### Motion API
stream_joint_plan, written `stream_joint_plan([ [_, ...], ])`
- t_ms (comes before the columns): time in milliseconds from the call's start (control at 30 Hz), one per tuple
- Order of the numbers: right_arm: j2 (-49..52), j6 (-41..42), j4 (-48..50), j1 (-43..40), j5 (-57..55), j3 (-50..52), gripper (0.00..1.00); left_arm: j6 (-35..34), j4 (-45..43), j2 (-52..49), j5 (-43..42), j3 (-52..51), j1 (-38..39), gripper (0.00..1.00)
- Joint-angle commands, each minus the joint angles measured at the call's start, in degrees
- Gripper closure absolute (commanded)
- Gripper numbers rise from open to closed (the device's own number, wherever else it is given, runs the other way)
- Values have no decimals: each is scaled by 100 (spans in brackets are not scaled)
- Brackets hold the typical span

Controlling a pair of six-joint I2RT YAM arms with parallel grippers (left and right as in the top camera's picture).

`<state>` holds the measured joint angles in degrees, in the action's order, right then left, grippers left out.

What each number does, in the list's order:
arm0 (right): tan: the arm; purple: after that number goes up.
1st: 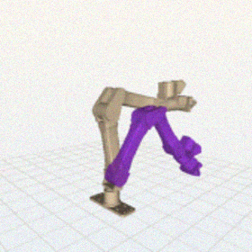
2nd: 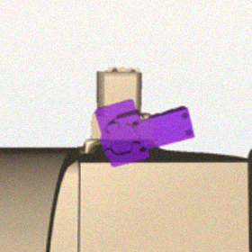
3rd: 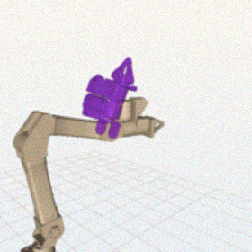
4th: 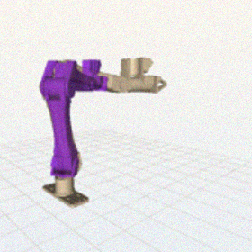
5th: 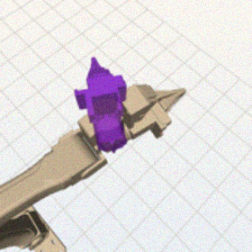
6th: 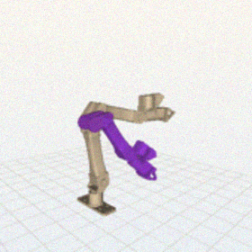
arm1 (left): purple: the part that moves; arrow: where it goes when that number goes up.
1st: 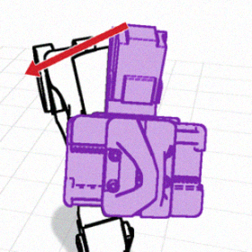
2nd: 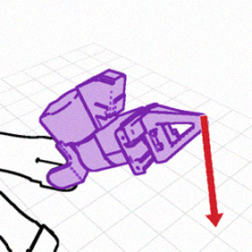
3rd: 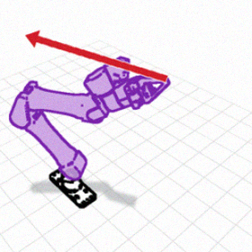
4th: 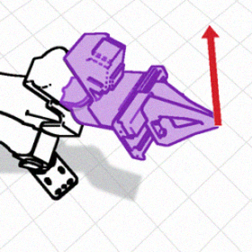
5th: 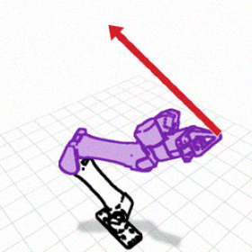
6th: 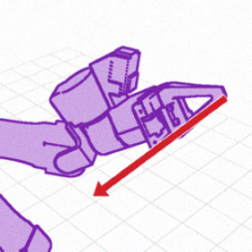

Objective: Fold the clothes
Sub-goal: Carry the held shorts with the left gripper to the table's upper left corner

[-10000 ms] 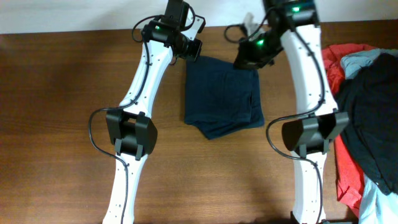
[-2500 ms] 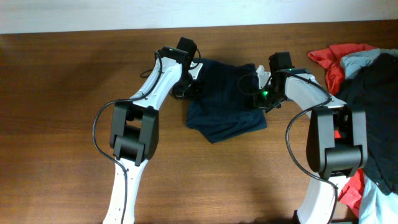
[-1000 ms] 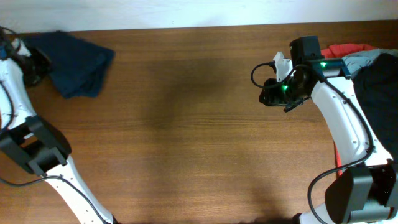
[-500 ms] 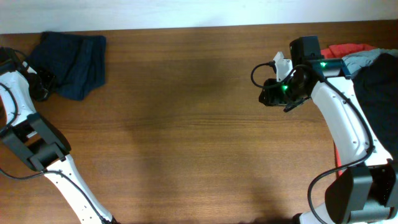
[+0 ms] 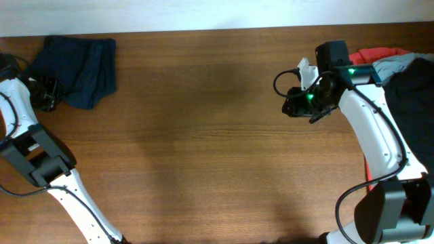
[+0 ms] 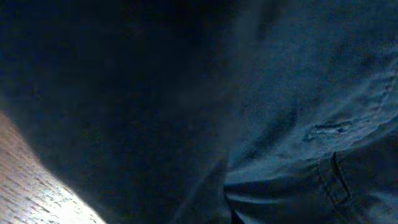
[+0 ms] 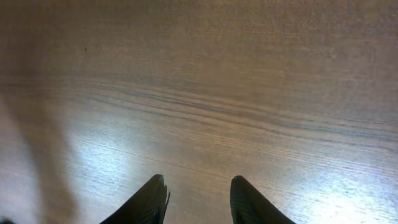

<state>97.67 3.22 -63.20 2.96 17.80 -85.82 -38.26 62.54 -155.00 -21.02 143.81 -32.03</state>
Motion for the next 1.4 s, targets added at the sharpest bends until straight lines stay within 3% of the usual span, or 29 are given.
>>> stream_joint_plan([
  [0,11,24,0,-42,-57,136,61,-466,-24,-229,-39,-35,-114,100],
  [500,20,24,144,-42,-79,153,60,-501,-101,-229,-87,-35,-601,99],
  [633,20,24,164,-42,-79,153,60,-592,-105,-229,-439,-35,-610,100],
  [967,20,24,216,-42,-76,153,60,-304,-168,-229,-664,-35,-146,100],
  [1233,20,24,186,-42,-72,153,60,-667,-273,-229,-732,-35,195,100],
  [1367,20,24,192,-42,-74,153,60,-289,-262,-229,-723,-35,297,100],
])
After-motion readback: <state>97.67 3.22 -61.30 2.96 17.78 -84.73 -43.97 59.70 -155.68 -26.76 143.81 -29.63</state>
